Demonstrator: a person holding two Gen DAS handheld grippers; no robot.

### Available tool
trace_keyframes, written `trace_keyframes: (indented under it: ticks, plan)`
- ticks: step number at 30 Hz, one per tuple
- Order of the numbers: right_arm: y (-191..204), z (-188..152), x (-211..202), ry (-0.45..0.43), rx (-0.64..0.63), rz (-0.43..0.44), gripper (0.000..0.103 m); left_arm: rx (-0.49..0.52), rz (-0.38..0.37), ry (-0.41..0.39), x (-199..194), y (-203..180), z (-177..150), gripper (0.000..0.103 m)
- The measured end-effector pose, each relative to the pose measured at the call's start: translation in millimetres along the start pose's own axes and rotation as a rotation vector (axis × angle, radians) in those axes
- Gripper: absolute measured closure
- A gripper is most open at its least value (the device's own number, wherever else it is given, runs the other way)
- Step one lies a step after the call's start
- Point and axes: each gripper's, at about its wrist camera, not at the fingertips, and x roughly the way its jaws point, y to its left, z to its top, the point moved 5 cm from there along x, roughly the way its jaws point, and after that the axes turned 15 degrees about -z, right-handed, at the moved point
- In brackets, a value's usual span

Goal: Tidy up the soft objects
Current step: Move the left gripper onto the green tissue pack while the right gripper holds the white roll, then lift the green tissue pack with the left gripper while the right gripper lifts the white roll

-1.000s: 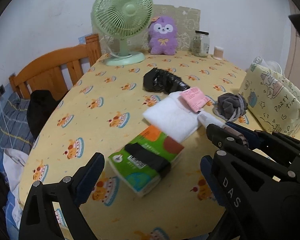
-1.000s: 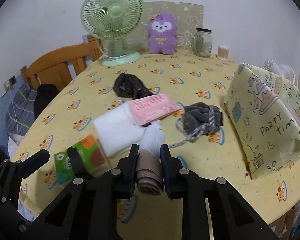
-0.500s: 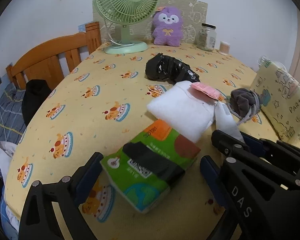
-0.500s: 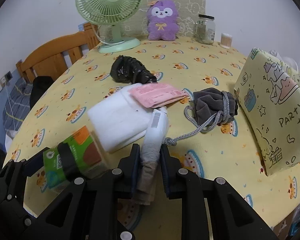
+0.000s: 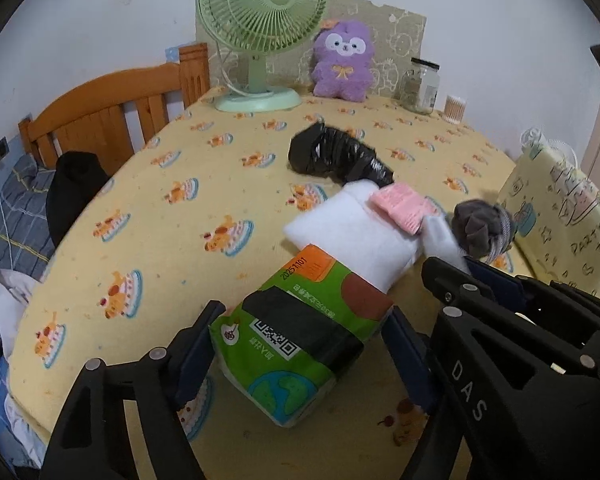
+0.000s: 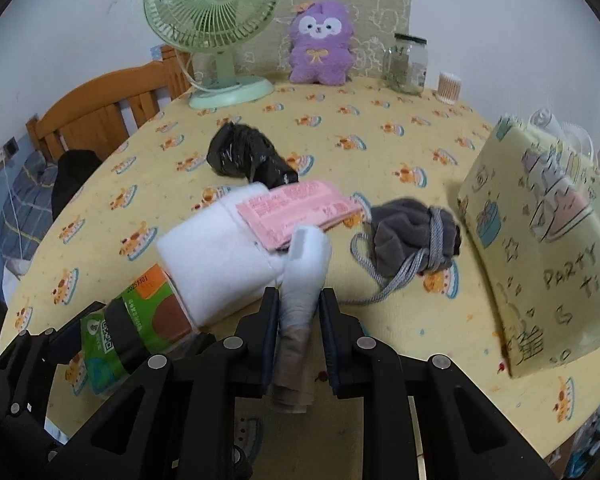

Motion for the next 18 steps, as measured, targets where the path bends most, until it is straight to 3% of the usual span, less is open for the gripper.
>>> trace_keyframes:
  ticks: [13, 18]
  plan:
    - [-17, 29, -23, -0.077, 0.009, 0.021, 0.079, 0.008, 0.024, -0.070, -18, -18, 27, 0.023]
    - [-20, 27, -25, -0.083, 0.029, 0.038, 0.077, 0.027, 0.052, -0.068, -18, -17, 23, 0.023]
